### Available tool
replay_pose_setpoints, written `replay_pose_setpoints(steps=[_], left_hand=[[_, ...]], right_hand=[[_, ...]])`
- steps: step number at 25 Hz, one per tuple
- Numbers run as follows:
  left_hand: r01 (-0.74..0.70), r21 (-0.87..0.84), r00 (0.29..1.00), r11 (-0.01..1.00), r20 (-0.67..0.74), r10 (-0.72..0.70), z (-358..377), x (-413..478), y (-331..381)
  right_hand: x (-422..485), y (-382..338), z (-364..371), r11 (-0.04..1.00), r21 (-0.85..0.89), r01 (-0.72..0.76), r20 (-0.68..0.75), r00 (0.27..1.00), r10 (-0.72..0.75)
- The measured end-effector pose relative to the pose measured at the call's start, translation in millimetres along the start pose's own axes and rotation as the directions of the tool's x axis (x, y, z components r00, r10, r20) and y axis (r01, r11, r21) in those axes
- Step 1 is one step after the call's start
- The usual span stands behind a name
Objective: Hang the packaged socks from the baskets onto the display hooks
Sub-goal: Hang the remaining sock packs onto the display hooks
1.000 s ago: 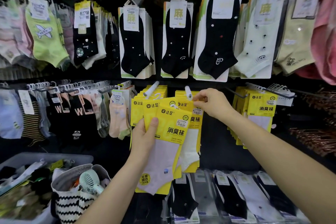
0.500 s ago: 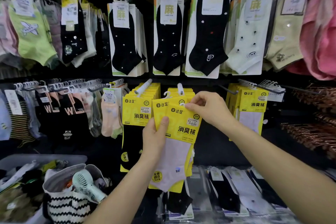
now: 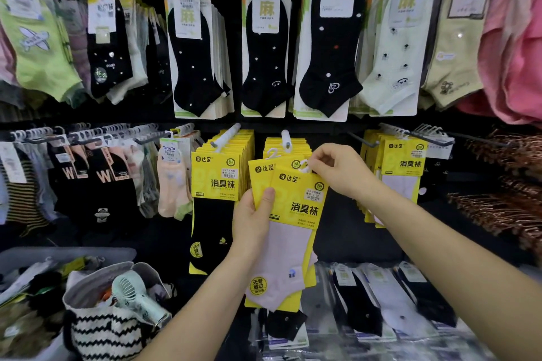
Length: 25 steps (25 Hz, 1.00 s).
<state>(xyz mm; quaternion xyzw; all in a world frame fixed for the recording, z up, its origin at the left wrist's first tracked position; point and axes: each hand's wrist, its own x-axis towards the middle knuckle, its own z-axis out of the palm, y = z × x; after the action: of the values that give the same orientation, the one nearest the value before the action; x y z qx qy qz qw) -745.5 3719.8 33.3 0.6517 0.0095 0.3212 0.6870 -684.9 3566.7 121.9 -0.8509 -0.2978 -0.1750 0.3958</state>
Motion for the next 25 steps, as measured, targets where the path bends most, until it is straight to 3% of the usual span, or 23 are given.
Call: replay_pose_setpoints(steps=[4,9,15,21,25], left_hand=[[-0.004,-0.031,1.0,1.0,-0.025,0.003,-5,2,0],[-0.083,0.022,0.984,0.996,-0.155,0.085,-38,9,4],[-0.189,0.141,0.962,0.972,-0.172,0.212,-71,9,17],[-0.087,0.149,0.985,0.985,-0.134,0.107,-70,12,7],[-0.075,0.142,0.994,0.987,-0.065,0.085,-43,6,4]], right_hand=[[12,-7,1,0.999,-0.049,0.0,0.005,1.0,0.0],[32,-13,-6,0.995,-0.095,-0.024,-0.065,0.998,0.017],[54,-19,9,0.987,-0.159,-0.03,-0.032,0.999,0.025],[57,-13,18,0.979,-0.193,-0.062,-0.018,0.998,0.06],[43,-22,10,0.992,-0.105,0.074,-0.168,0.982,-0.091]])
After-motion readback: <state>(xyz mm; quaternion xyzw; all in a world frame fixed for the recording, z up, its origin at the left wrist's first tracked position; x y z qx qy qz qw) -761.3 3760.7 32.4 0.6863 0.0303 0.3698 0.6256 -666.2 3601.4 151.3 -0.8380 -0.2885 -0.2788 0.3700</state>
